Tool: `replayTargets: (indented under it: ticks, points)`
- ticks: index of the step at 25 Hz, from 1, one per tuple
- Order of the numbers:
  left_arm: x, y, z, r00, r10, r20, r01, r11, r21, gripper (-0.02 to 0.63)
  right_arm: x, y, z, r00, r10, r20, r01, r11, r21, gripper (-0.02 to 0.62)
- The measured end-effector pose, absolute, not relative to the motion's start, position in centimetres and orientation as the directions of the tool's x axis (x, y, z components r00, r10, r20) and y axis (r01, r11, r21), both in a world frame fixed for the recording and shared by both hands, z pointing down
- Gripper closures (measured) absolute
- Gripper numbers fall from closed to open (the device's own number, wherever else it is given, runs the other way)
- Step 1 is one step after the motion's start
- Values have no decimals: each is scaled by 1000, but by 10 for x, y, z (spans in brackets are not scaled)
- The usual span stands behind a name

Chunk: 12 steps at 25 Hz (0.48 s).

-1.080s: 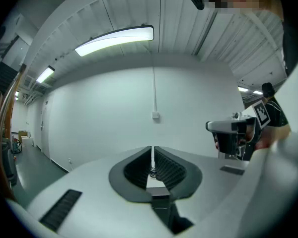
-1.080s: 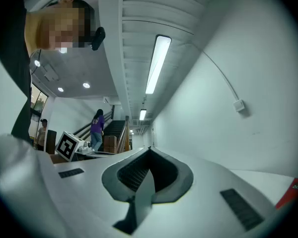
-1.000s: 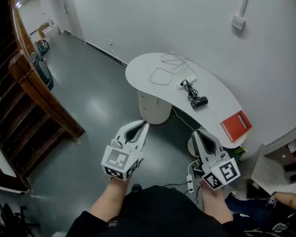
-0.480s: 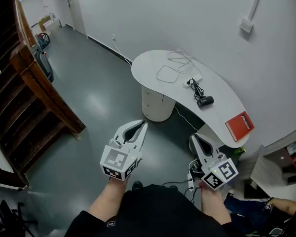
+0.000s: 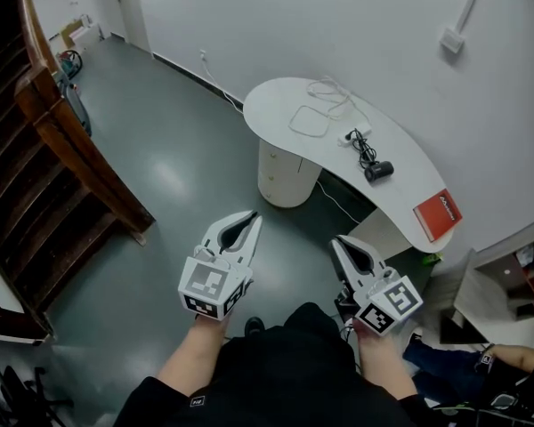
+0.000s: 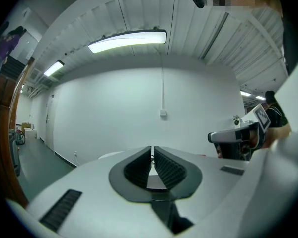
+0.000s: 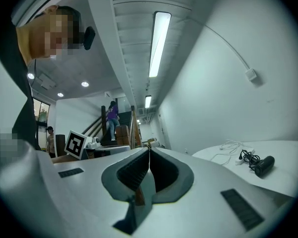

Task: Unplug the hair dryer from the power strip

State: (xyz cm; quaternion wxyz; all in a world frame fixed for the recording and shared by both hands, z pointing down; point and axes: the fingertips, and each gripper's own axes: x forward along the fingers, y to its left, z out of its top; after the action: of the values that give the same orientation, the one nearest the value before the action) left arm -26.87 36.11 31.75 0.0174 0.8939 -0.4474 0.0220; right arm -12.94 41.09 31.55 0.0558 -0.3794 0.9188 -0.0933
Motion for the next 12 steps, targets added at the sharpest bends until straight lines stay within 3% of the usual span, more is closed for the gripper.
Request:
replayTargets:
  ticks: [12]
  points:
    - [-222, 295, 330, 619, -777, 116, -781, -624, -9, 580, -96, 337, 326, -719, -693, -59, -655, 703, -276, 560]
